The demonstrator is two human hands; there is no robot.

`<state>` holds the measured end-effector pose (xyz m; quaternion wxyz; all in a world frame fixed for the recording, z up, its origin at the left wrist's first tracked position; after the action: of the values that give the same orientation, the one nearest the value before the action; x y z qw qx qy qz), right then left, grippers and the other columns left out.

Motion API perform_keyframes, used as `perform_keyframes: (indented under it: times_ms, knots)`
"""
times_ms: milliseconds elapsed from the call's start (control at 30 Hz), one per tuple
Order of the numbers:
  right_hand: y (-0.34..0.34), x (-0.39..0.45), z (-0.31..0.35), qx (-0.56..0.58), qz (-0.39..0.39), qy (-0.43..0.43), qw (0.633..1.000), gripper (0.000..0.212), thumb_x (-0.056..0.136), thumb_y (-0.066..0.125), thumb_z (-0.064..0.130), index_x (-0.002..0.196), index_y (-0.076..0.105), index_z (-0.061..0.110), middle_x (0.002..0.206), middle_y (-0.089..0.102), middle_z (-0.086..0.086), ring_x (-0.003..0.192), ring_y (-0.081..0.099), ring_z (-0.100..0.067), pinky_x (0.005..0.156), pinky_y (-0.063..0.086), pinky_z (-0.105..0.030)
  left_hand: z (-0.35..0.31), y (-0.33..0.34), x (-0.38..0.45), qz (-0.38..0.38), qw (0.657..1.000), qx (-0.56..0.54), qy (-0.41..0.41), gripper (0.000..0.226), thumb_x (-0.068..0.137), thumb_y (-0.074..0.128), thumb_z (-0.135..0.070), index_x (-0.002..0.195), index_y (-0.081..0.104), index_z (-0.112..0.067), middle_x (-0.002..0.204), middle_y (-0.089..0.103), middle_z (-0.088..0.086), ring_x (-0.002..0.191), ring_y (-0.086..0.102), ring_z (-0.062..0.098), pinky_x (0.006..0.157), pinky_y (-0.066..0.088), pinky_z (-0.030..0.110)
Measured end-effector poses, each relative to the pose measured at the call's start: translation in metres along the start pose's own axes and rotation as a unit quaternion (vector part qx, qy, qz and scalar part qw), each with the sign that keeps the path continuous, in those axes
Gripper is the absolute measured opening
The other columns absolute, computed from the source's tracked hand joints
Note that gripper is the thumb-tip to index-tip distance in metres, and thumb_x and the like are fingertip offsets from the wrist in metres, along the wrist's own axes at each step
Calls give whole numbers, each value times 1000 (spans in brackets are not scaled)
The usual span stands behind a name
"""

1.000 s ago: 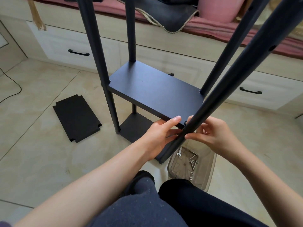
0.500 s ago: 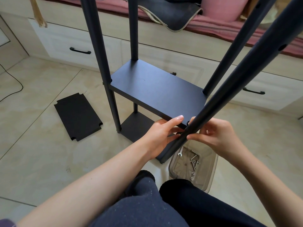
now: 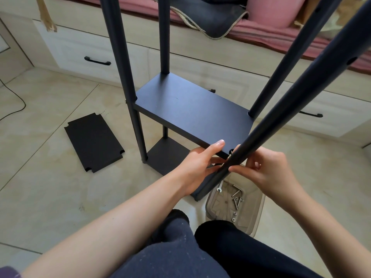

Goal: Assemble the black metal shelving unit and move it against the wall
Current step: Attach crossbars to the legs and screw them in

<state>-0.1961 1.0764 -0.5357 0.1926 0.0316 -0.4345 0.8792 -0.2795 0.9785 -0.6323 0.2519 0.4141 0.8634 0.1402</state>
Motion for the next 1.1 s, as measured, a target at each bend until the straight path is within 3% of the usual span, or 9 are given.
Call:
perform_keyframes:
  times_ms: [167,333,467,700,833,933,1033,1100]
  knots:
    - [3,-1,-2,51,-2,10,999,38,69,79,47,101,59,44,68,65,-3,54,51,-20,56,49,-45,-1,2,-2,11,1000,3,1,36,101,56,-36,108,61,-1,105,65,19,97,65,22,94,54,31]
    - [4,7,1,79,35,12,996,34,67,88,23,88,66,39,77,70,3,56,56,-13,58,43,-17,0,3,-2,15,1000,3,3,37,101,56,-35,111,61,0,106,65,19,100,65,24,93,54,31]
    - [6,14,5,60,63,12,996,36,64,90,15,85,68,34,80,72,6,57,56,-9,60,42,-12,0,4,-2,16,1000,5,0,34,102,54,-36,102,61,-3,98,65,15,96,66,21,91,53,30]
    - [5,18,7,57,47,5,997,37,63,91,18,84,67,36,78,70,2,57,54,-12,61,45,-26,-2,5,-2,5,1000,1,2,31,101,55,-37,101,62,-7,97,65,11,96,63,20,91,49,32]
    - [7,19,6,45,40,2,998,35,64,91,23,87,67,33,75,69,0,57,55,-15,59,49,-41,-7,4,-3,6,1000,-10,16,27,102,54,-34,94,63,-10,99,63,13,95,62,20,89,50,31]
    - [6,18,3,24,21,9,999,46,63,91,29,95,58,36,72,67,-2,56,57,-20,60,51,-51,-8,3,-4,10,1000,-10,26,28,103,53,-32,100,62,-6,102,64,16,97,62,23,96,50,37]
    - [2,18,0,40,10,18,999,54,61,89,35,103,55,41,66,62,0,53,49,-14,60,51,-49,-9,3,-6,5,1000,-4,28,24,102,54,-30,97,63,-9,98,68,10,99,64,22,100,50,36]
    - [0,20,-1,45,13,19,999,54,60,89,35,105,60,40,62,53,6,54,43,-9,59,48,-39,-9,3,-7,-1,1000,-2,28,21,102,54,-29,94,64,-12,95,70,5,101,65,21,96,52,33]
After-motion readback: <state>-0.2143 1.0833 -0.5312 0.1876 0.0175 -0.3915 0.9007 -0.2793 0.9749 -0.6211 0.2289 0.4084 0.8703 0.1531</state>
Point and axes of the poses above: each hand's wrist, its own x-axis towards the middle knuckle, its own y-axis out of the palm, z = x × y, the point moved 9 cm from there along x, towards the middle knuckle
